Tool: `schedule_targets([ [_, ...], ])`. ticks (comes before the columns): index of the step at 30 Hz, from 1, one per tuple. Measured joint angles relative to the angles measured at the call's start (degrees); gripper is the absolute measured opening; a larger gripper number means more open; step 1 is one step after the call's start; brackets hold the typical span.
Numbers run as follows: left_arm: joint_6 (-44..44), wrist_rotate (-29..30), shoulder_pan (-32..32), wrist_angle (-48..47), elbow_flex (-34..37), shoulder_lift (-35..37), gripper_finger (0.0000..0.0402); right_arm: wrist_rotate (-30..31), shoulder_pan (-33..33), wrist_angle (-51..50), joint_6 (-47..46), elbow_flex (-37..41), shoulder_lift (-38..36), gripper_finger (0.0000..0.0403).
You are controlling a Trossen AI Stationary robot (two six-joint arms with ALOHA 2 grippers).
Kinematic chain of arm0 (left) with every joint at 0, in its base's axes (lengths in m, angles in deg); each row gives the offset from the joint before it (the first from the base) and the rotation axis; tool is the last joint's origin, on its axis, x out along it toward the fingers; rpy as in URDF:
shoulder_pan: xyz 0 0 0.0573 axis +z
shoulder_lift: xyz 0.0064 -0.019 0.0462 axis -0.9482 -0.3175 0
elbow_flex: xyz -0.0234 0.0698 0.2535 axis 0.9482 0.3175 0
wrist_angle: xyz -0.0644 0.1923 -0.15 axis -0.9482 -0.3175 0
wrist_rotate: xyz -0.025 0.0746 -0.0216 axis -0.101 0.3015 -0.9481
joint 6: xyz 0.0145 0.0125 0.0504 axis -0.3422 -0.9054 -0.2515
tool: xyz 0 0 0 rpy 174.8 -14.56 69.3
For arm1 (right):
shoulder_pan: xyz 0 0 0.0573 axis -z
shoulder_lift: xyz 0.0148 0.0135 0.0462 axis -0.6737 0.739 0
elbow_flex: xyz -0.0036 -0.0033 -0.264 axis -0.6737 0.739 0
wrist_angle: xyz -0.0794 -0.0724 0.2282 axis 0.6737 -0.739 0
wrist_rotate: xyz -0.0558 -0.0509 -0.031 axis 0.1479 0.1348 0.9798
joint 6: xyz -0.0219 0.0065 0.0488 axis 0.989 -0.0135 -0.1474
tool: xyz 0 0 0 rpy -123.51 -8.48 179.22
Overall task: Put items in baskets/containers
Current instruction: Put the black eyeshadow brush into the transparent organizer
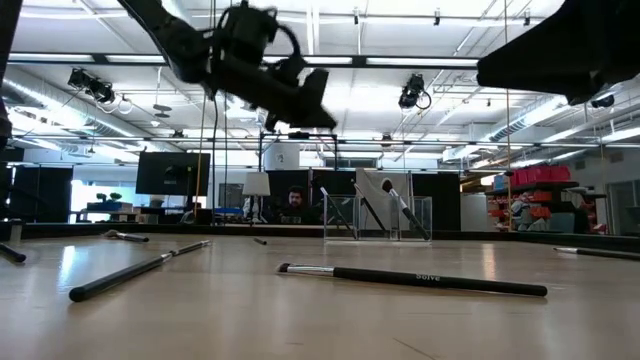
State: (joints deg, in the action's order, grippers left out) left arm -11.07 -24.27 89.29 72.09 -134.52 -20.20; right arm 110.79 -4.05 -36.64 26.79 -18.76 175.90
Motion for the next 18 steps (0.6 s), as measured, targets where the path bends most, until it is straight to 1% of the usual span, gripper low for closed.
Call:
schedule_targets([
  [1,1.0,-0.6,1.2,0.2,0.2,-0.7,0.0023,-0.2,0.3,0.0,0.0,0.0,0.0,0.0113],
  [4,3.6,-5.0,3.6,0.3,0.2,-3.0,0.0024,-0.4,0.8,0.0,-0.2,0.0,0.0,0.0112],
  [6,6.1,-8.0,4.6,0.6,0.2,-4.8,0.0024,-0.4,0.9,0.0,-0.3,0.0,0.0,0.0112],
  [8,7.9,-9.4,5.2,0.1,0.2,-6.4,0.0024,-0.9,1.1,0.0,-0.3,0.0,0.0,0.0111],
  [12,10.3,-9.7,5.6,0.7,0.2,-9.6,0.0025,-1.8,1.2,0.1,-0.4,0.0,0.0,0.0112],
  [18,12.1,-9.8,6.2,0.8,0.2,-11.9,0.0025,-1.8,1.2,0.2,-0.4,0.0,0.0,0.0112],
])
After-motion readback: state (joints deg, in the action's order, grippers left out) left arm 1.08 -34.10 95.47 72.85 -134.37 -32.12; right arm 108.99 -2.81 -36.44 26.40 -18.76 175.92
